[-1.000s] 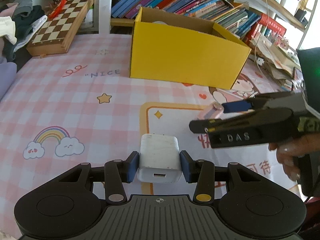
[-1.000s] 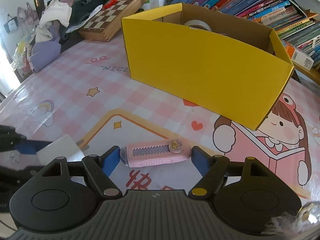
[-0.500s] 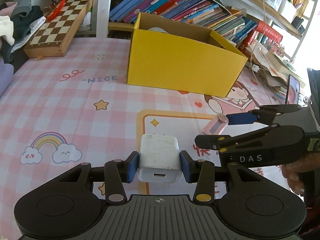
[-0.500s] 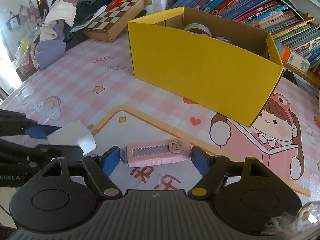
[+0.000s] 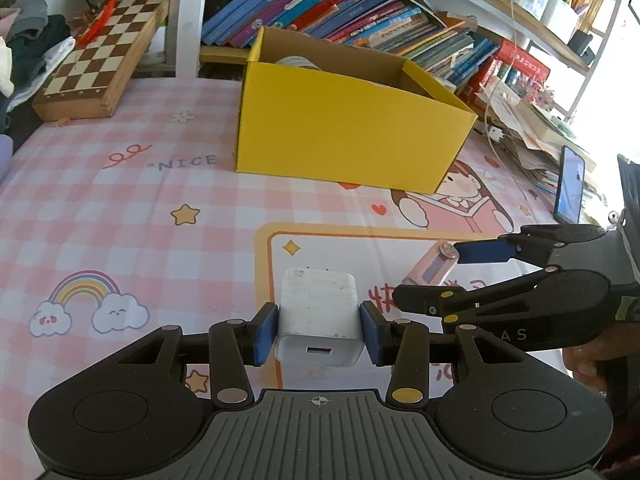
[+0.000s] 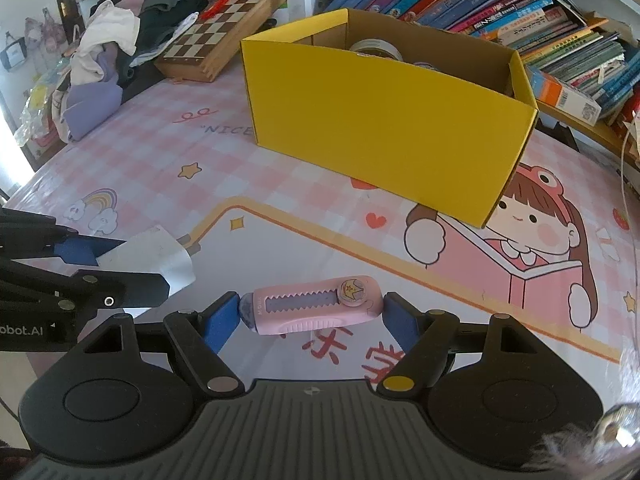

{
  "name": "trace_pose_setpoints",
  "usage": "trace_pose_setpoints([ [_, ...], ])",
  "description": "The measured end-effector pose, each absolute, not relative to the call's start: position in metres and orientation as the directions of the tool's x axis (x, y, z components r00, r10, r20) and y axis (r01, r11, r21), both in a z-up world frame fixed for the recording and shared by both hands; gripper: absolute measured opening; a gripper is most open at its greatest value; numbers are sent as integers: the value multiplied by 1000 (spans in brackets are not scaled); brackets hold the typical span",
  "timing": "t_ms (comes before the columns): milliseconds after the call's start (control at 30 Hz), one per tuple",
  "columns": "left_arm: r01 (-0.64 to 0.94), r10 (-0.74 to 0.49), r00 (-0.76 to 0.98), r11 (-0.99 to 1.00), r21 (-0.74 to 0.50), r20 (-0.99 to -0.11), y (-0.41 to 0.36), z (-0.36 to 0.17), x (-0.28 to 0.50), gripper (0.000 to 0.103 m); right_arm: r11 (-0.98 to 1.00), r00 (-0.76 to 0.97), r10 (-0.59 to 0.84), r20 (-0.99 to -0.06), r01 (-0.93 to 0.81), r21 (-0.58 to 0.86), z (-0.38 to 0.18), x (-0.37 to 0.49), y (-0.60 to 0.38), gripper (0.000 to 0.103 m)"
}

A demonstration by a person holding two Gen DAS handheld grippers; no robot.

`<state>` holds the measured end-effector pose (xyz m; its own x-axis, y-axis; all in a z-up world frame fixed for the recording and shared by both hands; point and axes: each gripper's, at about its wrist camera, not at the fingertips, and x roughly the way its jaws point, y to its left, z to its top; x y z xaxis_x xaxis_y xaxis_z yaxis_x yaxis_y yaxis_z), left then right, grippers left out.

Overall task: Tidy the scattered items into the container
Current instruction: 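Lift the charger and cutter and carry both over the yellow box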

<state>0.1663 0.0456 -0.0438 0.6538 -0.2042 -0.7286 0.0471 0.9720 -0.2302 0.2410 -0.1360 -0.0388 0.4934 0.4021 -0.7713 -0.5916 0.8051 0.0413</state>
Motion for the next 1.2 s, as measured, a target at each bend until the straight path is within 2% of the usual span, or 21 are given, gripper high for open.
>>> trace_pose_setpoints([
  [1200, 137, -292, 687, 951, -276, -665, 36, -26, 147, 43, 835, 543, 364, -757, -551, 6, -25, 199, -158, 76],
])
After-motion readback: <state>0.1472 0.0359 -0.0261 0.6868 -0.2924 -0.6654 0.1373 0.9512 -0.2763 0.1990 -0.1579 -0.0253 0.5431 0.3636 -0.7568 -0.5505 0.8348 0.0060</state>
